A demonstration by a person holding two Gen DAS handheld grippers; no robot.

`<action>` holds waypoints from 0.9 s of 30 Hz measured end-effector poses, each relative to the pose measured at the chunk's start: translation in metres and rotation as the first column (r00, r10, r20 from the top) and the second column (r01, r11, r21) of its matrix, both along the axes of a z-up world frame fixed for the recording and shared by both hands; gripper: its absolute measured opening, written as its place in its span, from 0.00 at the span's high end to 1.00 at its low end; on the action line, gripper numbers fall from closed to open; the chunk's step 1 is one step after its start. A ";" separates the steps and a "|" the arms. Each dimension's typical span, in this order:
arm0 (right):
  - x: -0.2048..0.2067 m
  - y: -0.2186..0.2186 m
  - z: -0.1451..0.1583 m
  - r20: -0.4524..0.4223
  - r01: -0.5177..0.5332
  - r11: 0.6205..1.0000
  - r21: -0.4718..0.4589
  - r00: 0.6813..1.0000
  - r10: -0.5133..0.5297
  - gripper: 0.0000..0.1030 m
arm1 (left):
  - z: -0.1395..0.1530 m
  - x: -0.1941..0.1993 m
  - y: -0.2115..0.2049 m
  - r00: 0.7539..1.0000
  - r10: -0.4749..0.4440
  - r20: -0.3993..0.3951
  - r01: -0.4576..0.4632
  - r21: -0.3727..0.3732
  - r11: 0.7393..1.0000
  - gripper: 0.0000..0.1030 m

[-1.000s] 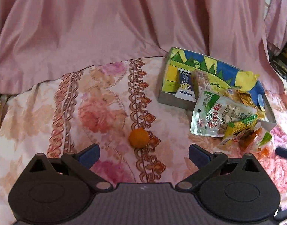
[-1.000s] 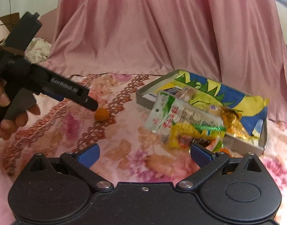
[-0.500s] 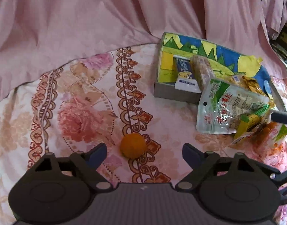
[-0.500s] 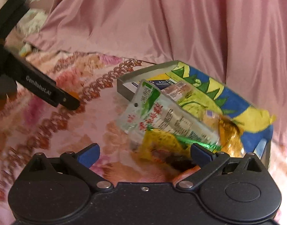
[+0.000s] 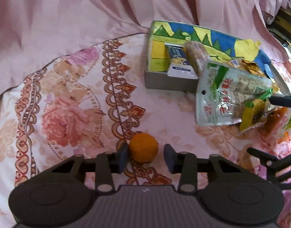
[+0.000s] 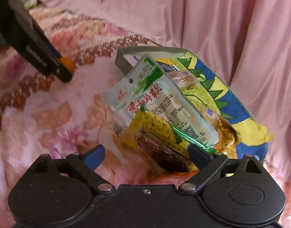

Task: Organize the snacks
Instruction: 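Grasp the small orange mandarin with the left tool while the right tool grasps a small dark sachet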

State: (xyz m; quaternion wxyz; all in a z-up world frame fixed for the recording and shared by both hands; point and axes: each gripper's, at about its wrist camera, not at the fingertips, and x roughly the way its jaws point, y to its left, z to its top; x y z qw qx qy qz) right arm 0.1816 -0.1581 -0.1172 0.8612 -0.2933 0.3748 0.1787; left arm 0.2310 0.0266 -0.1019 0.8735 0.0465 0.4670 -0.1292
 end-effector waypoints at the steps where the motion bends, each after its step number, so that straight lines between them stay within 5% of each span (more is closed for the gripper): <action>1: -0.001 0.001 -0.001 0.004 0.000 1.000 -0.021 1.000 0.001 0.11 | 0.000 -0.001 -0.001 1.000 -0.007 0.000 0.007 0.002 1.000 0.64; 12: -0.012 0.008 0.006 -0.002 -0.026 0.999 -0.047 1.000 0.026 0.23 | -0.003 -0.012 -0.020 0.995 -0.098 -0.029 0.097 -0.035 0.995 0.65; 17: -0.016 0.011 0.003 0.006 -0.045 0.994 -0.104 0.999 0.046 0.41 | -0.005 -0.022 -0.035 0.985 -0.169 -0.017 0.169 -0.008 0.986 0.66; 24: -0.024 0.022 -0.008 0.053 -0.079 0.963 -0.258 0.994 0.096 0.50 | -0.006 -0.024 -0.037 0.983 -0.181 -0.020 0.180 -0.023 0.983 0.66; 27: -0.024 0.023 -0.007 0.069 -0.071 0.963 -0.260 0.993 0.092 0.61 | -0.006 -0.023 -0.037 0.983 -0.182 -0.024 0.181 -0.033 0.983 0.66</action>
